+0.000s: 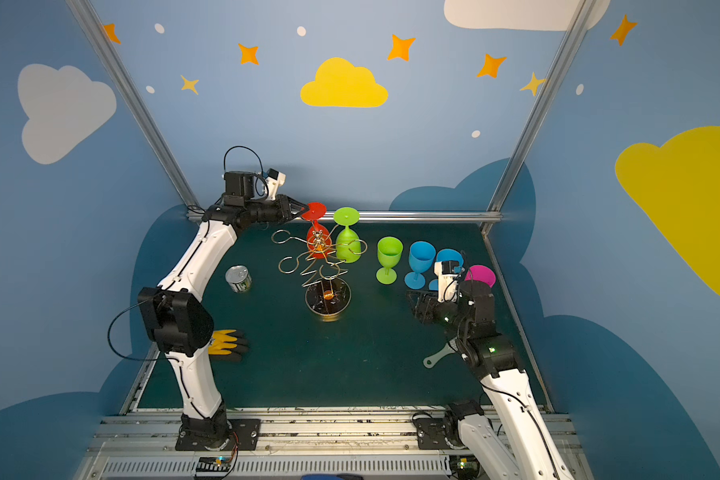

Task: Take the wine glass off the wine glass rack
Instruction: 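Close the left gripper on the foot of the hanging red glass, then pull the red glass off the rack hook with the left gripper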

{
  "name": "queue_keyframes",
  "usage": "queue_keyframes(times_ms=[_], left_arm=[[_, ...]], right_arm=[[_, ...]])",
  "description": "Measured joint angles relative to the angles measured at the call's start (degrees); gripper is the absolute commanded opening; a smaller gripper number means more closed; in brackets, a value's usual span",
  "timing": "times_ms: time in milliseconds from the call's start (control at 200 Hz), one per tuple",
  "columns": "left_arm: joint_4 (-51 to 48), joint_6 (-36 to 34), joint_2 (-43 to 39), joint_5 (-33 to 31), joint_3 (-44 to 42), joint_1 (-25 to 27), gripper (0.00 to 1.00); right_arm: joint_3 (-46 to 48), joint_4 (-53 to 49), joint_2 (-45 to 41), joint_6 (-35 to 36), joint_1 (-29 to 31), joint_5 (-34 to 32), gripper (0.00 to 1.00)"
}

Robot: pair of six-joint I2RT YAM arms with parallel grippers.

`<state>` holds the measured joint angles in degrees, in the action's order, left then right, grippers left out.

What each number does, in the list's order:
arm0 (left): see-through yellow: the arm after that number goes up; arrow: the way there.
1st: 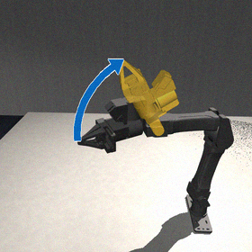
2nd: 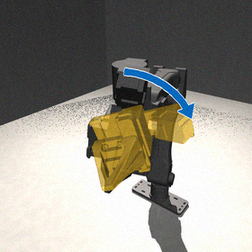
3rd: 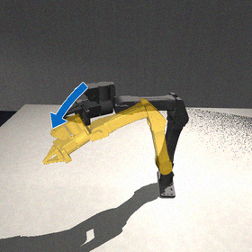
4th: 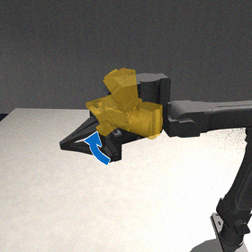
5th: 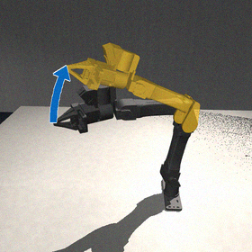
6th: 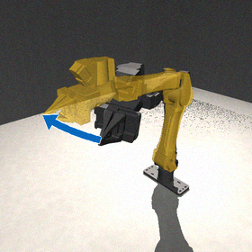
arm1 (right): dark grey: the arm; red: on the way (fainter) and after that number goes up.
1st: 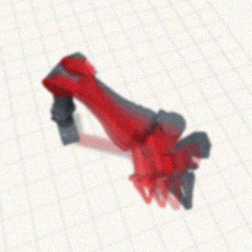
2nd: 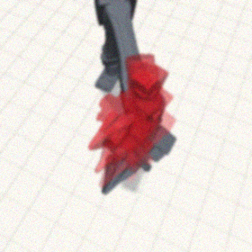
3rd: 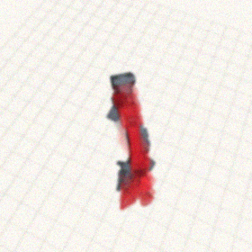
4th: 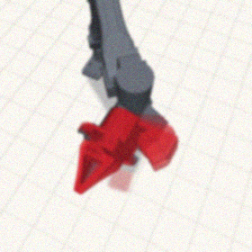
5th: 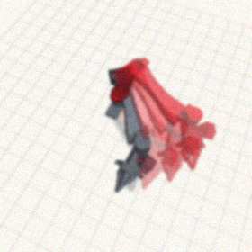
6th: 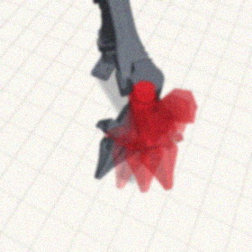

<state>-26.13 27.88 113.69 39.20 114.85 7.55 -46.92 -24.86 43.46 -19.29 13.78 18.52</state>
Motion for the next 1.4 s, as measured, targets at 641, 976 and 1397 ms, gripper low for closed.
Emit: queue_keyframes(times_ms=[641,976,1397], left_arm=[[6.0,6.3,0.0,4.0,-1.6,-1.6,0.03],[11.1,11.3,-1.2,6.4,-5.5,-2.7,0.03],[19.5,18.4,-4.2,8.7,-11.1,-3.1,0.03]], right_arm=[[0.0,-0.8,-0.9,0.0,0.0,-0.5,0.58],[0.0,-0.8,-1.0,0.0,0.0,-0.5,0.58],[-0.9,-1.8,-1.1,0.0,0.0,-0.5,0.58]])
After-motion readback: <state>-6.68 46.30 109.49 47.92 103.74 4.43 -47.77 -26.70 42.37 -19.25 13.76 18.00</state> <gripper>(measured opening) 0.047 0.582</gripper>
